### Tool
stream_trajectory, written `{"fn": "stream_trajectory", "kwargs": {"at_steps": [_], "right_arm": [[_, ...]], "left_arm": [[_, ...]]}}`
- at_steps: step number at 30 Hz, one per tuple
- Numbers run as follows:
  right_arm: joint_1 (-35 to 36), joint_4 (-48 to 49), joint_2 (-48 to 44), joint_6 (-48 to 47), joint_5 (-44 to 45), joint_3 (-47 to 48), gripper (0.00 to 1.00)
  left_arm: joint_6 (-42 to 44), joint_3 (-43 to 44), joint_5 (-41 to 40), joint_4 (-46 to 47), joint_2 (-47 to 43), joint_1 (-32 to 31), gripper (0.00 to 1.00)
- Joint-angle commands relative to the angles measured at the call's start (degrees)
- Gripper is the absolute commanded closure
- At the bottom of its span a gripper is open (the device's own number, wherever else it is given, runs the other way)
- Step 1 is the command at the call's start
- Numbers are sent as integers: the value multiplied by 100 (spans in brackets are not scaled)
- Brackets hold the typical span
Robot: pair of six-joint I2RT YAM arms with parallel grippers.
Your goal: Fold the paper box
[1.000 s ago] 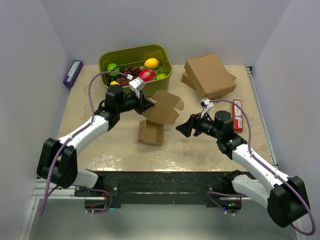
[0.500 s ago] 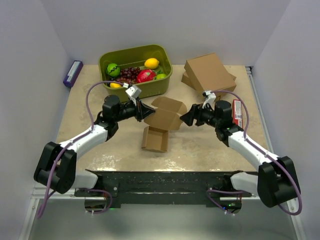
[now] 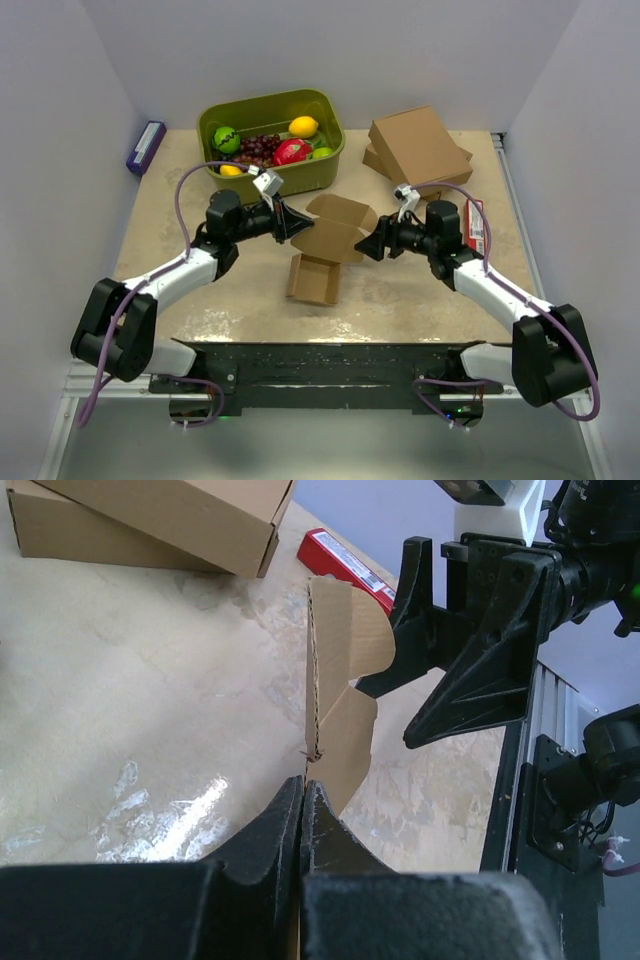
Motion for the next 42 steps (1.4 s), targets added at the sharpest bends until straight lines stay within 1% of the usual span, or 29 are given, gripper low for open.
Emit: {"fn": "stream_trajectory", "kwargs": {"at_steps": [1, 8, 11, 13, 14, 15, 17, 18, 24, 26, 31, 32, 35, 38, 41, 42], "right_arm": [[8, -123, -181, -227, 41, 133, 34], [8, -35, -102, -315, 85, 80, 36], [0, -236, -93, -350, -20, 299, 36], [8, -272, -102, -359, -195, 396, 40], [8, -237, -111, -350, -231, 413, 43], [8, -237, -102, -350, -249, 431, 52], [17, -333, -49, -367, -284, 545, 60], [26, -429, -40, -376, -276, 589, 67], [78, -684, -260, -438, 128, 589, 81], [87, -746, -356, -473, 173, 581, 81], [96, -615, -357, -447, 6, 388, 72], [96, -588, -348, -447, -20, 344, 68], [96, -439, -374, -429, 41, 194, 66], [105, -447, -252, -534, 58, 255, 67], [105, -439, -120, -570, 23, 378, 75], [96, -413, -93, -561, 6, 396, 75]], "left_arm": [[86, 216, 73, 77, -214, -11, 100], [-177, 172, 389, 437, -161, -11, 100], [-169, 180, 425, 394, -249, -11, 100], [-90, 172, 408, 306, -284, -11, 100], [-81, 172, 408, 306, -293, -11, 100], [-81, 180, 399, 297, -293, -11, 100], [-72, 198, 381, 271, -293, -11, 100], [-63, 198, 346, 271, -293, -11, 100], [-116, 172, 294, 393, -276, -11, 100], [-116, 137, 197, 446, -284, -11, 100], [-230, 128, 258, 596, -205, -11, 100], [-239, 128, 249, 622, -197, -11, 100], [-265, 154, 284, 622, -170, -11, 100], [-213, 163, 276, 535, -188, -11, 100], [-151, 180, 267, 394, -223, -11, 100], [-142, 180, 249, 367, -232, -11, 100]]}}
